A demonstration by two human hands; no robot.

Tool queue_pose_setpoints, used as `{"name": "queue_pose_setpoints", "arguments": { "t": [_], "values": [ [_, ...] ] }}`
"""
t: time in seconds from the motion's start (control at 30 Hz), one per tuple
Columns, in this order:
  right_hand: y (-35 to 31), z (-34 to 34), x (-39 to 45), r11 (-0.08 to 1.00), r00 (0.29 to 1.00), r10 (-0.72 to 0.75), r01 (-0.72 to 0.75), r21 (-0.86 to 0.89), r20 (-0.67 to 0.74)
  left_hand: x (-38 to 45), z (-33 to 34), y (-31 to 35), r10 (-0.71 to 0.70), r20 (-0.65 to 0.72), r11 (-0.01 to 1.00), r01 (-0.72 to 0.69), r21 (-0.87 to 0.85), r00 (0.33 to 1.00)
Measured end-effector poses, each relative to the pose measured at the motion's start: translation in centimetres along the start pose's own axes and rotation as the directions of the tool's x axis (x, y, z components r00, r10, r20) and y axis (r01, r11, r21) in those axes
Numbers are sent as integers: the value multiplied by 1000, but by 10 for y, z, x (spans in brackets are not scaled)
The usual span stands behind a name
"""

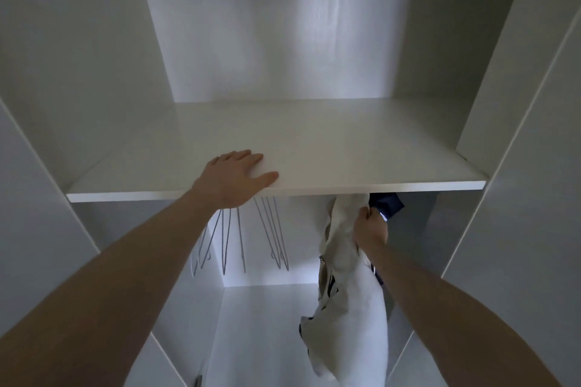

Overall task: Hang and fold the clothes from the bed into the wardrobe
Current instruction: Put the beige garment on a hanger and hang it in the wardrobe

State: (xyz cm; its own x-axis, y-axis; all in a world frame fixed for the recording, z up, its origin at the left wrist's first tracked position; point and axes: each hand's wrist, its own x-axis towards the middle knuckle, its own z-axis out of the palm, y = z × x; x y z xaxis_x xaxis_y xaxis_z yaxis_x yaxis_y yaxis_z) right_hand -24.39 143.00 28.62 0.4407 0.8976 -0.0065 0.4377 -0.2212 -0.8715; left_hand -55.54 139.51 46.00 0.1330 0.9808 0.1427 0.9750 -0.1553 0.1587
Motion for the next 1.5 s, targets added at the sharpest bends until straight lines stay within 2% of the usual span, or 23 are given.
{"name": "queue_pose_setpoints", "arguments": {
  "t": [0.13,0.37,0.6,0.77,0.87,1.03,1.13,1.3,1.37,1.5],
  "values": [
    [20,-2,13,978,996,81,-74,-196,26,0,0,1,3,-6,1000,-3,10,1000],
    [28,-10,29,909,990,101,-52,-414,95,3,3,0,-6,-12,1000,6,17,1000],
    [26,-2,36,860,983,120,-32,-509,140,3,4,1,-18,-6,1000,18,14,1000],
    [31,-9,40,779,963,194,-37,-625,185,2,4,2,-20,-3,1000,20,12,1000],
    [45,-7,34,811,979,136,-23,-584,151,2,4,2,-21,-4,1000,21,14,1000],
    [64,6,13,929,997,-74,76,-362,20,1,3,5,-23,-3,1000,23,12,1000],
    [62,12,2,965,991,-122,106,-242,-53,-1,1,6,-22,3,1000,22,8,1000],
    [57,16,-4,948,988,-145,151,-280,42,-4,0,8,-20,8,1000,20,6,1000],
    [55,17,-4,947,988,-150,153,-283,32,-4,-1,8,-22,11,1000,22,1,1000],
    [45,28,-16,907,949,-314,292,-303,-26,-2,-1,8,-19,9,1000,19,3,1000]
  ]
}}
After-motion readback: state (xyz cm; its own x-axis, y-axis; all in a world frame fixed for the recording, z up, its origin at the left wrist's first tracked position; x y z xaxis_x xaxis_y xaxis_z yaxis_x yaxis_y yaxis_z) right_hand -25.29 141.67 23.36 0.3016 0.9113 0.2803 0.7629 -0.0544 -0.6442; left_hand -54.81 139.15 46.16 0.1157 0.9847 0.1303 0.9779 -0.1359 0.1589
